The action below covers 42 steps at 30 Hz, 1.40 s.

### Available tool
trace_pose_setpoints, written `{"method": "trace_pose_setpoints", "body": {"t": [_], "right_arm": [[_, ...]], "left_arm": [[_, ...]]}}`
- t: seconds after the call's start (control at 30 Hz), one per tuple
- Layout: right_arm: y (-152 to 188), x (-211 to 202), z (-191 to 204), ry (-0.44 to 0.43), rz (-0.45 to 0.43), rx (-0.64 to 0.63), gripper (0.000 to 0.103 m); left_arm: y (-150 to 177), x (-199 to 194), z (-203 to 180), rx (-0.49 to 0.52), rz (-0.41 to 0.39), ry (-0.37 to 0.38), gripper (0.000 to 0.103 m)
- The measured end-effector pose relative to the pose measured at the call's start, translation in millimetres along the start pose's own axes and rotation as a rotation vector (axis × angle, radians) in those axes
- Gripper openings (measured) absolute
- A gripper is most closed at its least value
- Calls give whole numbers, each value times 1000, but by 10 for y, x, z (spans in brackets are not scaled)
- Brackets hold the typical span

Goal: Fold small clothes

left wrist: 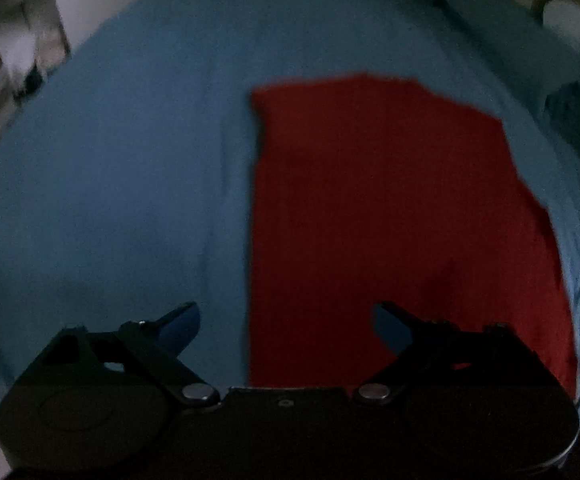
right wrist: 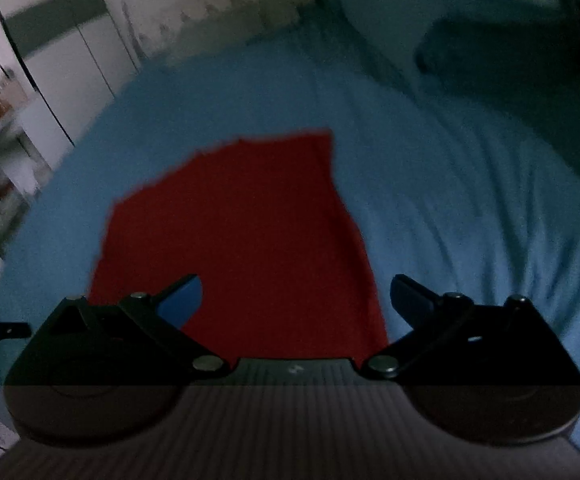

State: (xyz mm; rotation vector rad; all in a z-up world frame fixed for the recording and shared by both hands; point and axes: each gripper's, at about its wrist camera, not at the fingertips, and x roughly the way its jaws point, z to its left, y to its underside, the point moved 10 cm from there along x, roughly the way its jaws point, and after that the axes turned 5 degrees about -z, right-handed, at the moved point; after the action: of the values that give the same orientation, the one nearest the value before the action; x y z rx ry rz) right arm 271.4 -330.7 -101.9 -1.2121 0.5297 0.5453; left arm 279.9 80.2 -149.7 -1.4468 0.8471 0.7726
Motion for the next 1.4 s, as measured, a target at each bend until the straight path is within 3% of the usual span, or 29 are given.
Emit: {"method": "trace_pose_setpoints", "body": {"t": [0.17, 0.33, 0.6, 0.77, 0.83, 0.87, 0.97, 1.23, 1.4], "right_arm": [[750, 162, -195, 58, 105, 19, 103], [1310, 239, -329, 87, 180, 23, 95], [1753, 219, -453, 127, 232, 15, 81], [1788, 232, -435, 132, 247, 29, 68], [1780, 226, -457, 132, 251, 45, 51], [1779, 195, -434, 129, 256, 57, 48], [1729, 230, -470, 120, 267, 75, 25], [1386, 56, -373, 63, 243, 90, 22], [822, -119, -171, 4, 197, 140, 22]], "left_arm": [[755, 238, 23, -21, 92, -2, 67], [1148, 304, 32, -43, 99, -9, 57], [1205, 277, -28, -8, 92, 19, 39], [1281, 275, -71, -13, 109, 30, 28], [1259, 293, -76, -25, 124, 42, 13], [1250, 297, -88, -26, 133, 51, 7], [1184, 332, -99, -25, 153, 54, 5], [896, 18, -9, -94, 153, 62, 4], [310, -412, -1, -178, 78, 104, 4]]}}
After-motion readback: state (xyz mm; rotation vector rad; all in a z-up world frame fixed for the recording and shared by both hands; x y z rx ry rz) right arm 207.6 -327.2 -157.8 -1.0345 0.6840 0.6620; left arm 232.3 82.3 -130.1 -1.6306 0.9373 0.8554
